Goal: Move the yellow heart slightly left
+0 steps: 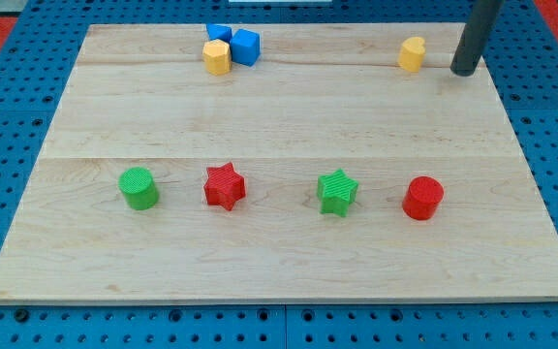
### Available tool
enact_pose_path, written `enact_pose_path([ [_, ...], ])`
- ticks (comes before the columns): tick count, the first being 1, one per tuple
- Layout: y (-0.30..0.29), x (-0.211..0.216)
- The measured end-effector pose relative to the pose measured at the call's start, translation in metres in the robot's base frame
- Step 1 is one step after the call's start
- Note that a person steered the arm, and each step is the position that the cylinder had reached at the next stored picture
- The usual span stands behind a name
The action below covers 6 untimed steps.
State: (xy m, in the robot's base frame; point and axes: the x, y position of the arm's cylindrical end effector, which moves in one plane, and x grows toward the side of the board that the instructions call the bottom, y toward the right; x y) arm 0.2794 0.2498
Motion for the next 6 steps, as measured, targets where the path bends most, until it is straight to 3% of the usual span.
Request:
enact_pose_path([
  [1,-0.006,-0.036],
  [3,-0.065,-0.023],
  [6,-0.092,0.000],
])
